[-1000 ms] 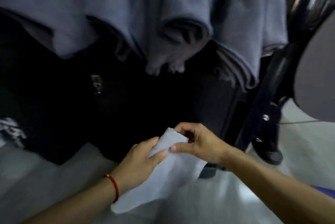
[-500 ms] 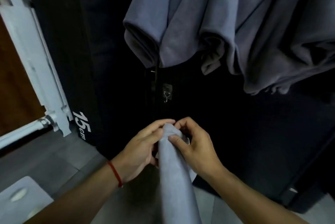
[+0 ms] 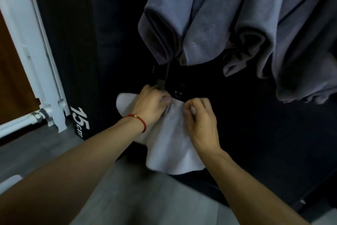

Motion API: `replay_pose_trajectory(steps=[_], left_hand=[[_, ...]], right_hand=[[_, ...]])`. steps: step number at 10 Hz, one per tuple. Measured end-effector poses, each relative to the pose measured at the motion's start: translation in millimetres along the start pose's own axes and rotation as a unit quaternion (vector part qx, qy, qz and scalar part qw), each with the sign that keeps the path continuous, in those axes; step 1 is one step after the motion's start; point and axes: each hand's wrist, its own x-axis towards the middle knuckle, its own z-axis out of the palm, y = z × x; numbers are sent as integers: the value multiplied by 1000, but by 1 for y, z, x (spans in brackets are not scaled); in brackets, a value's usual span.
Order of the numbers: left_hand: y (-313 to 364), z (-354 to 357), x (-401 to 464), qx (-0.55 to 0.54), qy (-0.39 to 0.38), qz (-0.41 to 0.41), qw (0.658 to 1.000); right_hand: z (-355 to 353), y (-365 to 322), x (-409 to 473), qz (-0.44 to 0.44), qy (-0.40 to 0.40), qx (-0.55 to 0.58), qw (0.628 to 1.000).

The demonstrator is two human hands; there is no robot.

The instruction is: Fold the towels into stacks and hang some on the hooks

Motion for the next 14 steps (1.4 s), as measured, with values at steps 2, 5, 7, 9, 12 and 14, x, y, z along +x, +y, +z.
replay_pose_trajectory(steps=[2, 5, 7, 9, 12, 14], left_hand=[[-12, 30, 35, -89, 57, -66, 992], [-17, 79, 0, -135, 107, -106, 979], [4, 76, -42, -136, 74, -98, 983], [14, 70, -78, 138, 15, -169, 976], [3, 89, -87, -240, 0, -133, 962], [5, 84, -76, -142, -9, -26, 989]], right_hand=[[30, 23, 30, -87, -16, -276, 957], [46, 26, -8, -50, 10, -373, 926], [59, 45, -41, 35, -78, -224, 971], [62, 34, -64, 240, -143, 193, 941], [33, 49, -89, 149, -90, -158, 972], [21, 57, -73, -31, -257, -328, 909]])
